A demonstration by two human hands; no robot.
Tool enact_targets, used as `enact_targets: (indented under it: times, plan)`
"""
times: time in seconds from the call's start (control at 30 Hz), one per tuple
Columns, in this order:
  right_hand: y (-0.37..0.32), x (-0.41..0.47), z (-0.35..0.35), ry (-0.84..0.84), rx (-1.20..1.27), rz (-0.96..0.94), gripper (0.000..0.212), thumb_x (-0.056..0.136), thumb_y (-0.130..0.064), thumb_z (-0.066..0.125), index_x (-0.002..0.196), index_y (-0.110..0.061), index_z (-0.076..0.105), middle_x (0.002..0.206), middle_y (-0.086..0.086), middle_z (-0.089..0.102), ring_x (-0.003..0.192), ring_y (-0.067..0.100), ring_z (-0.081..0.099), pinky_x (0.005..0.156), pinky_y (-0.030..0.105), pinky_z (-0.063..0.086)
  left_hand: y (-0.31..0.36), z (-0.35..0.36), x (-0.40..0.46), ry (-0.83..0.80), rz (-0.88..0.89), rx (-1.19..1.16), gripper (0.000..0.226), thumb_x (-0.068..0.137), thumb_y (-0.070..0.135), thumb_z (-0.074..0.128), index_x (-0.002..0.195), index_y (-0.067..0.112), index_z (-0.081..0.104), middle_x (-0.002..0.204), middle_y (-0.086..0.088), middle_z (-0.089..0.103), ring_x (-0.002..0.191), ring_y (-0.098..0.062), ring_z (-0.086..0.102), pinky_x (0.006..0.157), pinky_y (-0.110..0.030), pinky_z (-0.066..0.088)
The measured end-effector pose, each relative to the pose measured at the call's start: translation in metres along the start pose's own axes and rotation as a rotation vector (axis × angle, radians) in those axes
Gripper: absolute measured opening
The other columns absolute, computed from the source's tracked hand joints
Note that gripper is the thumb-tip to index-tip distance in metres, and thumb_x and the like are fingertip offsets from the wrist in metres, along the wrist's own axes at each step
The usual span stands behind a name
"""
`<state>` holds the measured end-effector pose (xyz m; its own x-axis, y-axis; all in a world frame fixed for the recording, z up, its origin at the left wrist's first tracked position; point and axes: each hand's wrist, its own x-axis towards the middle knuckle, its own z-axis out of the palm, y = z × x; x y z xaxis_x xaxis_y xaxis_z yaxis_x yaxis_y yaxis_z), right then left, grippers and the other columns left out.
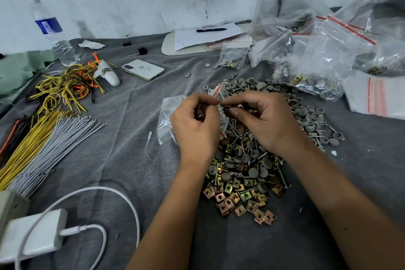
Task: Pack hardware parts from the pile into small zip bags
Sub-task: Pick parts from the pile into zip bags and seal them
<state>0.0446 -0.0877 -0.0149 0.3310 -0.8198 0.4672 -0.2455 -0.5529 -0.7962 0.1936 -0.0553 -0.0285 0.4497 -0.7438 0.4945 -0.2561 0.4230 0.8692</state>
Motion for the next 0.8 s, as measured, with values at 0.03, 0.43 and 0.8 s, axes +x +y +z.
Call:
enact_targets:
  times: [0.03,0.43,0.8]
  plan:
    - [0.000,-0.001,0.000,0.013,-0.015,-0.010,0.021,0.092,-0.007,0.074,0.108,-0.019,0.079,0.089,-0.014,0.073,0.066,-0.001,0.068,0.060,0.010,0.049,0.000,0.000,0.000,-0.001,0.004,0.005,0.022,0.082,0.001,0.056,0.081,0.016,0.072,0.061,0.005,0.059,0.052,-0.005,0.047,0.049,-0.019,0.035]
    - [-0.003,0.001,0.003,0.016,0.035,-0.025,0.010,0.103,-0.008,0.056,0.107,-0.016,0.062,0.091,-0.011,0.066,0.088,0.000,0.064,0.076,0.012,0.046,0.002,0.001,0.000,-0.001,-0.028,0.004,0.022,0.082,0.005,0.055,0.081,0.021,0.071,0.059,0.011,0.057,0.052,-0.006,0.047,0.048,-0.024,0.038]
    - [-0.014,0.018,0.028,-0.132,0.149,-0.058,0.010,0.106,-0.007,0.050,0.112,-0.007,0.057,0.095,-0.018,0.061,0.094,-0.006,0.059,0.086,0.014,0.046,0.002,0.005,0.000,-0.064,-0.237,-0.130,0.018,0.084,0.014,0.057,0.099,0.012,0.065,0.078,-0.011,0.068,0.069,-0.025,0.061,0.061,-0.043,0.051]
